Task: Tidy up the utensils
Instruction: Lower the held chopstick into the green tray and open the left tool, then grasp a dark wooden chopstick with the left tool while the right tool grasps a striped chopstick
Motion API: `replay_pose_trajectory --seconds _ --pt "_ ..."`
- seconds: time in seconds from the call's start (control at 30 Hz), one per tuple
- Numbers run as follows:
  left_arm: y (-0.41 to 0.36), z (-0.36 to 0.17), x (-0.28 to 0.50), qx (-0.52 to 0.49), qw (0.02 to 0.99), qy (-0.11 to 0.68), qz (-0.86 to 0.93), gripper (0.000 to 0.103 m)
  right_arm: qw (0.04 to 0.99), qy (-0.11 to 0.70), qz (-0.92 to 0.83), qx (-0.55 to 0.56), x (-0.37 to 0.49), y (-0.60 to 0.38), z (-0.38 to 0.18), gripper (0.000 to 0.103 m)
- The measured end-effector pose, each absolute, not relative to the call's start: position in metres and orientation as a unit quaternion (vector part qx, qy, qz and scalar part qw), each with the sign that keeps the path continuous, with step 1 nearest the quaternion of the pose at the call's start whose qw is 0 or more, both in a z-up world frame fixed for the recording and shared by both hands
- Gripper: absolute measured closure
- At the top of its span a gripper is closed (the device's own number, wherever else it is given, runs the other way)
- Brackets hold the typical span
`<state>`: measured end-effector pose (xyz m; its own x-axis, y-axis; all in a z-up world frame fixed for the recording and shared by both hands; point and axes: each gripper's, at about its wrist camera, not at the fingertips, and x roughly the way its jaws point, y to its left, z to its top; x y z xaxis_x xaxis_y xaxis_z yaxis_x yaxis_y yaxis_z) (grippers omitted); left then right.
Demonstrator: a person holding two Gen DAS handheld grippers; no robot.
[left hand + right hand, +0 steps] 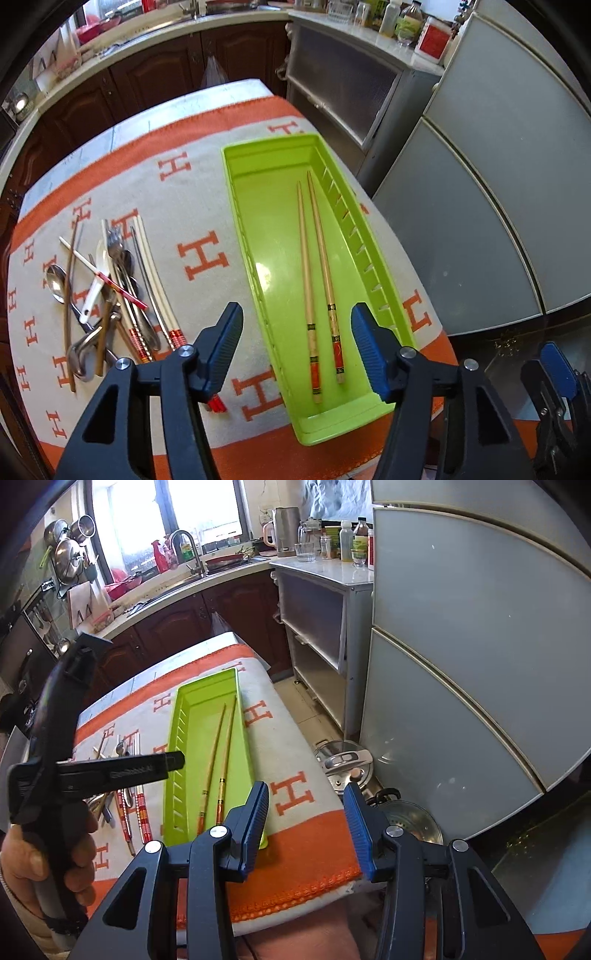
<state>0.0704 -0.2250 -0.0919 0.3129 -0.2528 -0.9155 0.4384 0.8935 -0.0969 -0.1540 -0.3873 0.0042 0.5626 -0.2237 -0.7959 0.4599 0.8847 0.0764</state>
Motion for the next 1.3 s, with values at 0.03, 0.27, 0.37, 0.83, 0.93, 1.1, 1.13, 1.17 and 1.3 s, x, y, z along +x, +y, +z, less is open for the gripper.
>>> replay_pose_trajectory --seconds 0.03,0.27,0.37,0.83,0.93,1.1,1.13,1.17,1.3 --pt "-0.223 -0.088 0.070 0.087 0.809 0.540 -0.216 0.044 0.874 0.425 -0.194 0.136 -0.154 -0.384 0.005 0.060" --pt "-0.199 -0.076 0.062 0.082 0.817 0.530 -0.210 0.043 0.877 0.430 -0.178 0.121 -0.139 -0.365 0.004 0.060" --pt "-0.187 -0.074 0.062 0.075 0.821 0.529 -0.201 0.043 0.880 0.429 -0.174 0.110 -0.135 -0.356 0.007 0.060" --pt "-0.105 -0.066 0.065 0.047 0.840 0.520 -0.148 0.043 0.887 0.441 -0.123 0.063 -0.095 -0.294 0.018 0.060" --pt "-0.091 -0.063 0.069 0.042 0.844 0.517 -0.137 0.043 0.890 0.439 -0.111 0.058 -0.083 -0.281 0.026 0.060" --pt "-0.072 -0.058 0.072 0.033 0.852 0.507 -0.127 0.043 0.894 0.437 -0.085 0.041 -0.063 -0.253 0.037 0.060" --pt "-0.067 -0.057 0.072 0.031 0.853 0.505 -0.123 0.042 0.895 0.438 -0.079 0.040 -0.061 -0.249 0.038 0.060" --pt "-0.063 -0.057 0.072 0.029 0.854 0.505 -0.119 0.039 0.894 0.442 -0.067 0.041 -0.054 -0.243 0.039 0.060" --pt "-0.047 -0.057 0.077 0.025 0.858 0.503 -0.103 0.039 0.896 0.442 -0.040 0.030 -0.039 -0.223 0.044 0.060"
